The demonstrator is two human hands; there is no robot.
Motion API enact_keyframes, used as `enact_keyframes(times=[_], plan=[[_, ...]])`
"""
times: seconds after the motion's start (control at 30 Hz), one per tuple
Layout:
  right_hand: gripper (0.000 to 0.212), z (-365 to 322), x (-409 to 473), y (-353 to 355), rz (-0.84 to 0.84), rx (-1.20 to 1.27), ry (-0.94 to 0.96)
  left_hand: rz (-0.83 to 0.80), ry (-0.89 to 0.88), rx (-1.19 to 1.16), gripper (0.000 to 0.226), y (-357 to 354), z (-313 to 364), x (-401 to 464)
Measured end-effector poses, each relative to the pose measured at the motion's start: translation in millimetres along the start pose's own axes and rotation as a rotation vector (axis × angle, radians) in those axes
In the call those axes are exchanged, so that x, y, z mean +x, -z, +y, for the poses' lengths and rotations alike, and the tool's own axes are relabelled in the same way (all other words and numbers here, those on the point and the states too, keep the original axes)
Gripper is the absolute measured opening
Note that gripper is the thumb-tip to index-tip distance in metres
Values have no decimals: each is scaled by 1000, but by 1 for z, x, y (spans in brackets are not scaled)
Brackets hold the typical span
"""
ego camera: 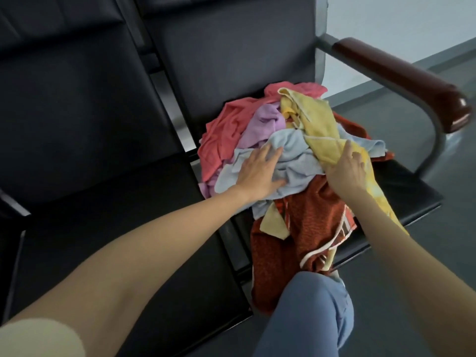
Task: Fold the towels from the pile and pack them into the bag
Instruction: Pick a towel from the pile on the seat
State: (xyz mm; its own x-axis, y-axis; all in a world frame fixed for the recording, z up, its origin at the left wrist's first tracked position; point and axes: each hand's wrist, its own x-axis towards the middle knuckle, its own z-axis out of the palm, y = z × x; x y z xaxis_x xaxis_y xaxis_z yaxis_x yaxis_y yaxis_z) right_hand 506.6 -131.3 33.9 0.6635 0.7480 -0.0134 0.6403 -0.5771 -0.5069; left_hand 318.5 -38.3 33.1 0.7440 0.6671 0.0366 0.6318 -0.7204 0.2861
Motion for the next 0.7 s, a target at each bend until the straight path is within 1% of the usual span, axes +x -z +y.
enact_keyframes(times=[0.07, 0.13, 0.17, 0.2, 0.23, 0.27, 0.3, 0.37, 0.4, 0.43, 0.47, 0.53, 0.57, 0.6, 0.63, 0.67, 0.7], plan=[[43, 4, 7, 9, 30, 30, -23, -5, 13, -12, 80, 1, 1, 0], [18, 1, 5, 22, 110, 177, 1, 0, -6, -74, 77, 9, 2, -2], [19, -4, 1, 29, 151, 284, 42, 13, -19, -131, 75, 15, 3, -3], [30, -10, -5, 36, 182, 384, 114, 28, -4, -228, 74, 23, 6, -4], [38, -19, -17, 44, 195, 478, 200, 40, 57, -379, 72, 34, 13, -6], [40, -29, -30, 51, 184, 547, 287, 41, 167, -572, 69, 46, 21, -10], [35, -38, -45, 55, 149, 586, 348, 20, 306, -791, 65, 58, 29, -14], [18, -54, -76, 55, 65, 609, 425, -97, 553, -1236, 53, 83, 39, -24], [14, -61, -91, 53, 18, 619, 469, -152, 606, -1382, 49, 93, 37, -30], [14, -69, -105, 50, -27, 626, 513, -177, 619, -1454, 47, 101, 35, -38], [18, -76, -119, 47, -73, 637, 545, -176, 620, -1473, 45, 109, 31, -48], [29, -88, -142, 37, -125, 643, 587, -144, 617, -1415, 33, 118, 23, -70], [32, -94, -152, 31, -142, 645, 608, -143, 612, -1371, 26, 121, 18, -82], [28, -101, -162, 26, -165, 641, 624, -146, 608, -1330, 21, 124, 12, -96], [21, -108, -172, 21, -212, 638, 640, -141, 611, -1292, 21, 128, 6, -110], [21, -115, -183, 17, -262, 623, 649, -118, 623, -1261, 24, 130, -3, -123], [29, -121, -193, 13, -311, 608, 660, -85, 645, -1242, 26, 133, -11, -136]])
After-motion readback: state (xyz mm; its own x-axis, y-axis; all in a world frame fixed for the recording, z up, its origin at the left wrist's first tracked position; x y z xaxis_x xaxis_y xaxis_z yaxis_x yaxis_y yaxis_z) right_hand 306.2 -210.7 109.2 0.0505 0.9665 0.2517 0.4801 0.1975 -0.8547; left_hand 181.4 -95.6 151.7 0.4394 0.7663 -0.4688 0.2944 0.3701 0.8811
